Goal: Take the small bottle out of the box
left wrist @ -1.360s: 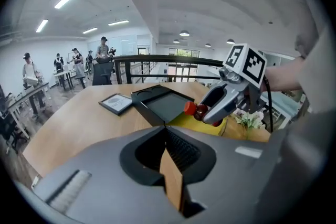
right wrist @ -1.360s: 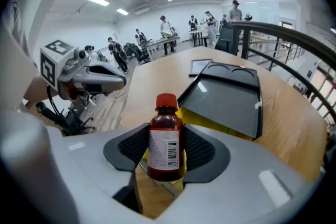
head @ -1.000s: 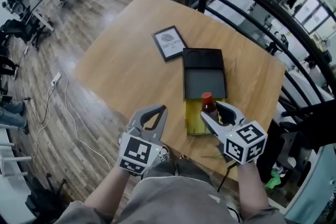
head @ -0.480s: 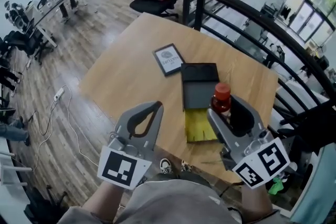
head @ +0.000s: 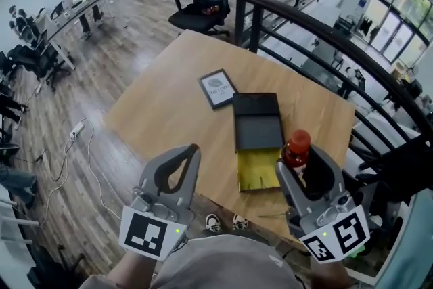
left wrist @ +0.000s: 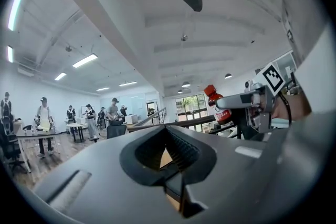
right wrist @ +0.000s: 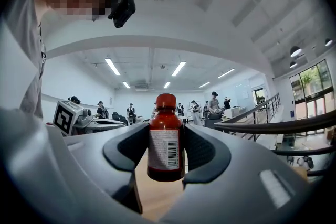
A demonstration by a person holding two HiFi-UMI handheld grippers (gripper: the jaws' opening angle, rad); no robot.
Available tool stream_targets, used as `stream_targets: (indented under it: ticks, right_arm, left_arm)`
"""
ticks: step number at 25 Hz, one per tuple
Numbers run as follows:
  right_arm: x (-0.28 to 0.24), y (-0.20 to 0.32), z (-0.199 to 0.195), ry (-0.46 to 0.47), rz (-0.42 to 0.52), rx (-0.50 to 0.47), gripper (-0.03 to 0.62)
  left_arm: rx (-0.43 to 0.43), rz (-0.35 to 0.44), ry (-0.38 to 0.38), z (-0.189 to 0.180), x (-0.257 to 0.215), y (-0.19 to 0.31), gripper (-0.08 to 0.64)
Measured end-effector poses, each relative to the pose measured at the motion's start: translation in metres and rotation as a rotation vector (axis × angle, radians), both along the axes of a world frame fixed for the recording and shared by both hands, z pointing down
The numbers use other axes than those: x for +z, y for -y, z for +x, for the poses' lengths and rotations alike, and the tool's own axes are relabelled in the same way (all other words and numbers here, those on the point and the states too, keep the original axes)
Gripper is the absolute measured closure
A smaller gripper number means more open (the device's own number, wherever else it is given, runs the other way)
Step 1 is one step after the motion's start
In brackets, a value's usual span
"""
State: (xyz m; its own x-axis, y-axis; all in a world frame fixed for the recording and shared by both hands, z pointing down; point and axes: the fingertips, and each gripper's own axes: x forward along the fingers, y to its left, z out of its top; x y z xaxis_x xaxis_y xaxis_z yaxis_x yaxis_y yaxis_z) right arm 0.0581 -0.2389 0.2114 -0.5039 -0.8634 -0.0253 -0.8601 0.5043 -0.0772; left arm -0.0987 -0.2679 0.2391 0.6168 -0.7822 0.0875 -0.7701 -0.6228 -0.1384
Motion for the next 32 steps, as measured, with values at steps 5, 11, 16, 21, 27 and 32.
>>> stream_targets:
  ticks: [5,11,16,21,27,32]
  right_arm:
    - [0.022,-0.005,-0.002,-0.011,-0.043,0.010,0.377]
    - [0.054,-0.010,-0.007,-0.003,-0.124,-0.002,0.377]
    - [0.067,-0.008,-0.006,0.002,-0.160,0.002,0.377]
    - [0.069,-0.008,-0.008,0.002,-0.171,-0.009,0.377]
    - [0.074,-0.008,-0.007,0.002,-0.190,-0.010,0.377]
    - [0.077,-0.005,-0.007,0.011,-0.204,-0.002,0.377]
  left_arm:
    - [-0.008,-0.041,0.014,-0.001,0.022,-0.004,0.558]
    - [-0.004,-0.110,0.008,-0.001,0.051,-0.009,0.558]
    - [-0.001,-0.120,-0.006,0.002,0.057,-0.008,0.558]
    - [0.001,-0.124,-0.008,0.004,0.057,-0.010,0.558]
    - [-0.005,-0.137,-0.015,0.002,0.059,-0.009,0.558]
    - [-0.007,-0.139,-0.009,-0.001,0.058,-0.006,0.558]
